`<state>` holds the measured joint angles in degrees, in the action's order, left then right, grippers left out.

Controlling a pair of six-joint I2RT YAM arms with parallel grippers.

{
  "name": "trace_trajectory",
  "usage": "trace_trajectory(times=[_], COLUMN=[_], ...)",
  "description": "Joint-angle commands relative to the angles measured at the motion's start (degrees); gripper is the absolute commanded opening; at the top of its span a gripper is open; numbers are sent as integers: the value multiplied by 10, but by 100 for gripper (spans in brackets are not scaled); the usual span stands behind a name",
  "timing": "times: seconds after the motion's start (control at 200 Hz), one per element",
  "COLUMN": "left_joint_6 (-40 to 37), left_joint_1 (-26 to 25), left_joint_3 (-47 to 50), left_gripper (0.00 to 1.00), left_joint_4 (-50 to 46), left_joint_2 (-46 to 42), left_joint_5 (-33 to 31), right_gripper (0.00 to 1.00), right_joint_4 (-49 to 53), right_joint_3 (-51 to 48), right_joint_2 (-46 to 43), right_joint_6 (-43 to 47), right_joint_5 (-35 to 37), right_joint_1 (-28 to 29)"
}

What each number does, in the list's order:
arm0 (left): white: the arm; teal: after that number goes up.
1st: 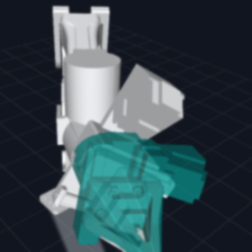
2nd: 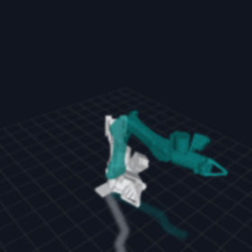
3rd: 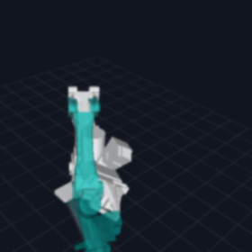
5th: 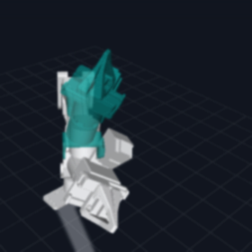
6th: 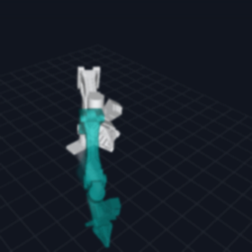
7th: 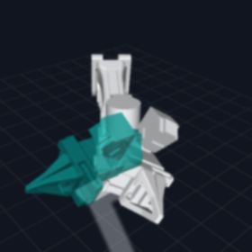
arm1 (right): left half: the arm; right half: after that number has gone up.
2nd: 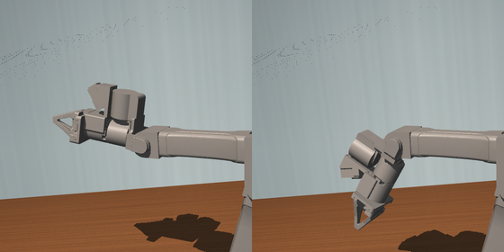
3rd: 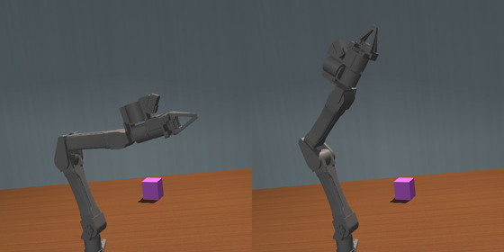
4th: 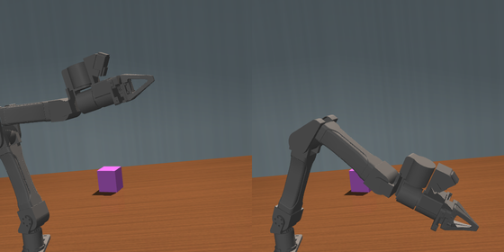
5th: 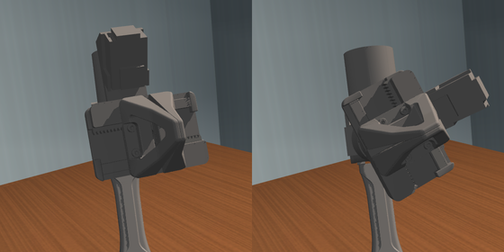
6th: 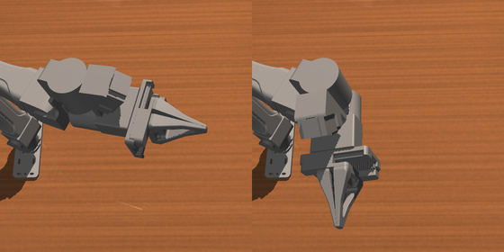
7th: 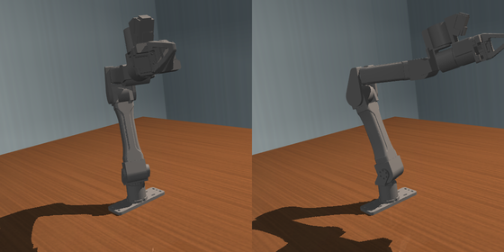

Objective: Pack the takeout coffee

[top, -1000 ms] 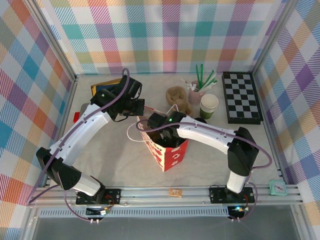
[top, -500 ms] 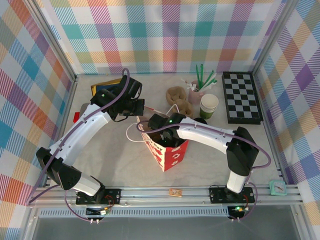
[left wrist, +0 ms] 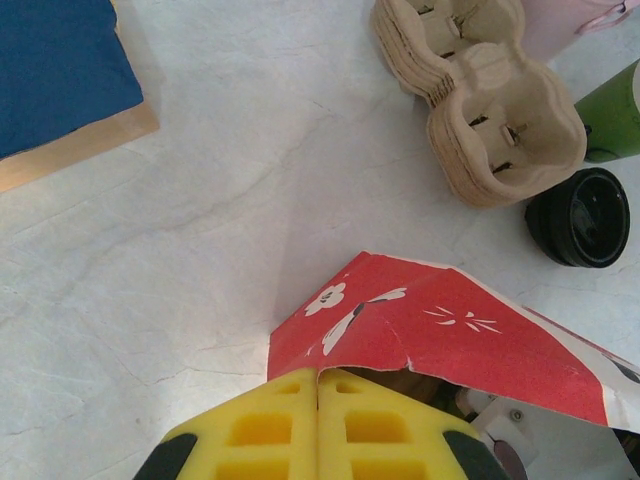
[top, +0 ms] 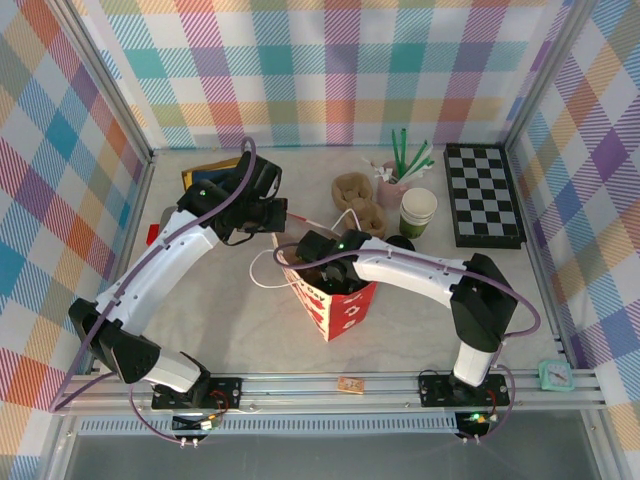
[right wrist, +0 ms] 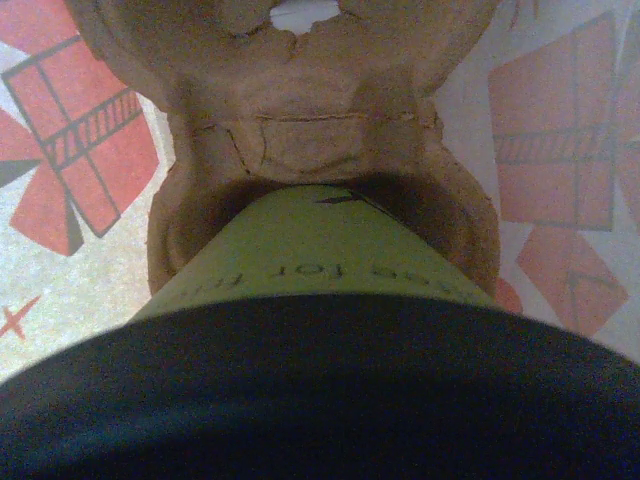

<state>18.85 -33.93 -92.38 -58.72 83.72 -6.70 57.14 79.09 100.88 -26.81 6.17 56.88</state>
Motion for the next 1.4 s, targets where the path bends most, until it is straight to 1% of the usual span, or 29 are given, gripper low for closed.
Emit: trace_trajectory(times=[0.0,1.396], left_joint_6=[12,14], left_joint_1=[3,3], left_joint_3=[8,13], left_gripper=[0,0], left_joint_4=[1,4], left_joint_2=[-21,-28], left_joint_5=[-15,-17], right_gripper=[54,53], right_joint_4=[-5,-32], right_joint_3=[-13,-30], right_joint_2=[2,15], right_joint_6=[-5,-5], right_joint_5=[11,11], right_joint_1=[-5,-7])
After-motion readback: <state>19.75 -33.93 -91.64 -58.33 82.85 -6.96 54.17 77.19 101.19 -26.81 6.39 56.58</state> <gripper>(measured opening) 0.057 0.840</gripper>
